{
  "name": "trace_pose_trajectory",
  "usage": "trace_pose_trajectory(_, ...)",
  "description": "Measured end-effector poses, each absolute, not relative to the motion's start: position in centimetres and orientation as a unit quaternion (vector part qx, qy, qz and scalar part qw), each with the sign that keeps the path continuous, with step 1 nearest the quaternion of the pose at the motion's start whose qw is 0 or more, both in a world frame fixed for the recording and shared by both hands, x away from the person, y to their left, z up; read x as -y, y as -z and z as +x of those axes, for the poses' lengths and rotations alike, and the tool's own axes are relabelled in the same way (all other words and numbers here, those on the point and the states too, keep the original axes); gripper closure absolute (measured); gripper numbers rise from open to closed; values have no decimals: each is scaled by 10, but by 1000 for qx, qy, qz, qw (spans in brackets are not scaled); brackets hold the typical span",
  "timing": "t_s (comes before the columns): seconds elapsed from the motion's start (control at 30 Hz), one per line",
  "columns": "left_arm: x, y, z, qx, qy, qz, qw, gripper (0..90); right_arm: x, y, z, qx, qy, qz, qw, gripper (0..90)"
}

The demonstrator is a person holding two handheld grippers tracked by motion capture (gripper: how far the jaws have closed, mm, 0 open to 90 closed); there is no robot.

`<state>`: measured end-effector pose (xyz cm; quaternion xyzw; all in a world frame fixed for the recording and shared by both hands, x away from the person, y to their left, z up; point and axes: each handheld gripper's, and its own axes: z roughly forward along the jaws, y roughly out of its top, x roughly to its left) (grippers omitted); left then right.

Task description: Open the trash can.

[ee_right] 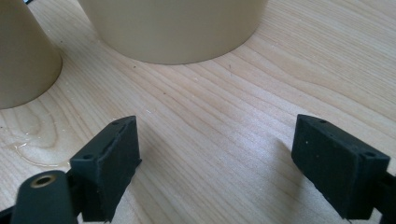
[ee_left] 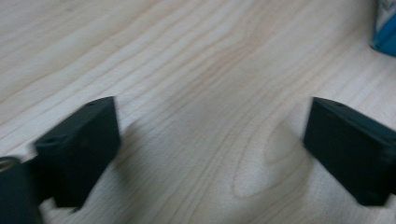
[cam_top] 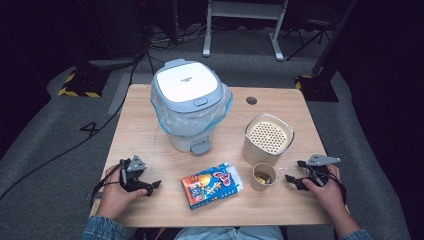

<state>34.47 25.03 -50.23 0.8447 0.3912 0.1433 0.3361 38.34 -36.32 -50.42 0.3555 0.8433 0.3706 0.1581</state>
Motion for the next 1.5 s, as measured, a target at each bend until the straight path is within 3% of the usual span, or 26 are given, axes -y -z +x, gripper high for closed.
trace_pose_trajectory(0.03, -252, 500, 345, -398, -143, 843, 332, 302, 363, 504, 383, -843, -371, 356, 158, 153)
trace_pose_trajectory(0.07, -254, 498, 345, -402, -144, 844, 326, 302, 363, 504, 383, -843, -371, 356, 158, 153)
trace_pose_trajectory(0.13, -255, 493, 344, -402, -140, 850, 309, 461, 363, 504, 383, -843, -371, 355, 158, 153)
trace_pose_trajectory(0.23, -253, 490, 343, -386, -151, 859, 301, 492, 363, 504, 383, -843, -371, 355, 158, 153)
trace_pose_trajectory(0.3, -251, 487, 342, -372, -145, 865, 303, 570, 363, 504, 383, -843, -371, 355, 158, 153)
trace_pose_trajectory(0.43, -244, 472, 338, -360, -137, 859, 339, 622, 363, 504, 383, -843, -371, 355, 158, 153)
trace_pose_trajectory(0.6, -240, 460, 337, -357, -128, 851, 363, 635, 363, 504, 383, -843, -371, 355, 158, 153)
trace_pose_trajectory(0.67, -239, 455, 337, -360, -120, 848, 370, 680, 363, 504, 383, -843, -371, 355, 158, 153)
trace_pose_trajectory(0.9, -238, 423, 337, -351, -121, 830, 417, 681, 363, 504, 383, -843, -371, 355, 158, 153)
trace_pose_trajectory(1.5, -213, 352, 359, -283, -136, 830, 461, 678, 363, 504, 383, -843, -371, 355, 158, 153)
